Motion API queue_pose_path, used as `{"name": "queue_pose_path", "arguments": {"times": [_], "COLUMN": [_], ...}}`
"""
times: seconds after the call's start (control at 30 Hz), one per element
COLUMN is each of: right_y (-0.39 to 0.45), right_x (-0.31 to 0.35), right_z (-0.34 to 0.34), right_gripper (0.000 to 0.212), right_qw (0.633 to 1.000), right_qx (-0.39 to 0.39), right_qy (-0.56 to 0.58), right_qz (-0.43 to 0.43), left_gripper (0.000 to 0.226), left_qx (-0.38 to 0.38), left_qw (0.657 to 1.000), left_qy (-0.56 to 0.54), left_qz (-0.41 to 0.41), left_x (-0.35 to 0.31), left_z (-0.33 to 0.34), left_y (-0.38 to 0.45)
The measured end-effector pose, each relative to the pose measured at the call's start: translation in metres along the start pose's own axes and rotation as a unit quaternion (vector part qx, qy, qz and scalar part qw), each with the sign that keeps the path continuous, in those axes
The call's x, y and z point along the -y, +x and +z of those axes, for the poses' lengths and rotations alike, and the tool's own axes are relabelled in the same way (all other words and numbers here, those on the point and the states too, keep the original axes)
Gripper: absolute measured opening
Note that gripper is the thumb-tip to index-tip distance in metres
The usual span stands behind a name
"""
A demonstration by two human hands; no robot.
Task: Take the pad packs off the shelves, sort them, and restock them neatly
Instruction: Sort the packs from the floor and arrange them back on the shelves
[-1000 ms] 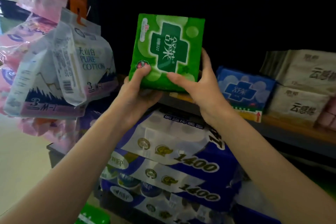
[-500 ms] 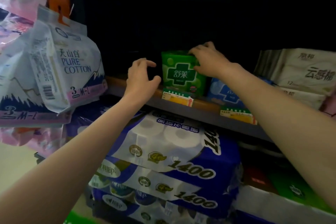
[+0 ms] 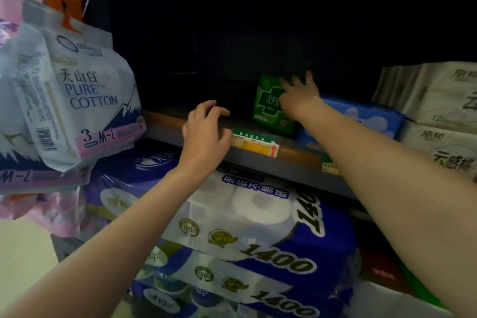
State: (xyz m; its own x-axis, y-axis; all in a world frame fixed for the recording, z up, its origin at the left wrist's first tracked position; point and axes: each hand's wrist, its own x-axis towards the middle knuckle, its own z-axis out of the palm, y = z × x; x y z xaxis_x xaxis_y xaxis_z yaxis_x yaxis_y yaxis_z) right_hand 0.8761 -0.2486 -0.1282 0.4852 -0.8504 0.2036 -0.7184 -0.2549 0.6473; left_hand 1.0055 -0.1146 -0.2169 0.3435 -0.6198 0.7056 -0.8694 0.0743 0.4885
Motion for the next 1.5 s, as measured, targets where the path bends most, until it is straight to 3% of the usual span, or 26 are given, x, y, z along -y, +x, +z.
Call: {"name": "queue_pose_path", "arguments": {"times": [0.13,0.27,0.37,0.43,0.5,0.57,0.63,0.77,0.83,0.9,0.93,1.0,1.07,1.2,1.37,1.5], "right_y": [-0.016,-0.060,-0.107,-0.147,-0.185,-0.219,-0.244,-0.280,-0.289,-0.292,-0.292,-0.289,-0.286,-0.281,-0.260,-0.242], "right_x": [0.017,0.021,0.032,0.054,0.092,0.143,0.201,0.304,0.343,0.369,0.377,0.387,0.389,0.374,0.288,0.186], "right_z": [-0.003,0.014,0.021,0.021,0.030,0.049,0.074,0.127,0.152,0.168,0.174,0.181,0.185,0.180,0.124,0.045], "right_gripper": [0.030,0.040,0.040,0.032,0.026,0.023,0.027,0.043,0.048,0.056,0.063,0.082,0.090,0.073,0.046,0.040], "right_qw": [0.997,0.980,0.927,0.869,0.819,0.791,0.780,0.789,0.776,0.769,0.772,0.794,0.817,0.825,0.831,0.830], "right_qx": [-0.067,-0.157,-0.268,-0.352,-0.389,-0.371,-0.305,0.021,0.162,0.224,0.238,0.250,0.251,0.250,0.192,0.101], "right_qy": [0.036,0.125,0.263,0.332,0.379,0.403,0.414,0.416,0.410,0.406,0.408,0.392,0.366,0.390,0.409,0.450], "right_qz": [0.020,0.014,-0.026,-0.100,-0.184,-0.273,-0.356,-0.452,-0.451,-0.441,-0.426,-0.392,-0.368,-0.324,-0.323,-0.314], "left_gripper": [0.027,0.024,0.024,0.022,0.021,0.022,0.027,0.036,0.040,0.048,0.056,0.083,0.100,0.096,0.059,0.047], "left_qx": [-0.041,-0.092,-0.105,-0.091,-0.048,0.024,0.148,0.452,0.520,0.538,0.570,0.657,0.687,0.673,0.695,0.642], "left_qw": [0.998,0.993,0.992,0.995,0.999,0.998,0.983,0.869,0.833,0.828,0.806,0.728,0.685,0.691,0.706,0.758], "left_qy": [-0.015,-0.052,-0.056,-0.031,0.004,0.036,0.081,0.175,0.151,0.119,0.129,0.182,0.239,0.264,0.096,-0.048], "left_qz": [0.047,0.051,0.029,0.017,-0.003,-0.043,-0.066,-0.099,-0.111,-0.105,-0.096,-0.068,-0.030,0.001,-0.095,-0.107], "left_x": [0.014,0.037,0.059,0.077,0.101,0.133,0.161,0.191,0.196,0.200,0.199,0.193,0.182,0.170,0.154,0.115], "left_z": [-0.008,-0.019,-0.029,-0.035,-0.039,-0.038,-0.037,-0.041,-0.051,-0.063,-0.070,-0.073,-0.066,-0.052,-0.082,-0.126], "left_y": [-0.024,-0.073,-0.125,-0.169,-0.212,-0.258,-0.301,-0.361,-0.375,-0.384,-0.388,-0.399,-0.405,-0.387,-0.301,-0.216]}}
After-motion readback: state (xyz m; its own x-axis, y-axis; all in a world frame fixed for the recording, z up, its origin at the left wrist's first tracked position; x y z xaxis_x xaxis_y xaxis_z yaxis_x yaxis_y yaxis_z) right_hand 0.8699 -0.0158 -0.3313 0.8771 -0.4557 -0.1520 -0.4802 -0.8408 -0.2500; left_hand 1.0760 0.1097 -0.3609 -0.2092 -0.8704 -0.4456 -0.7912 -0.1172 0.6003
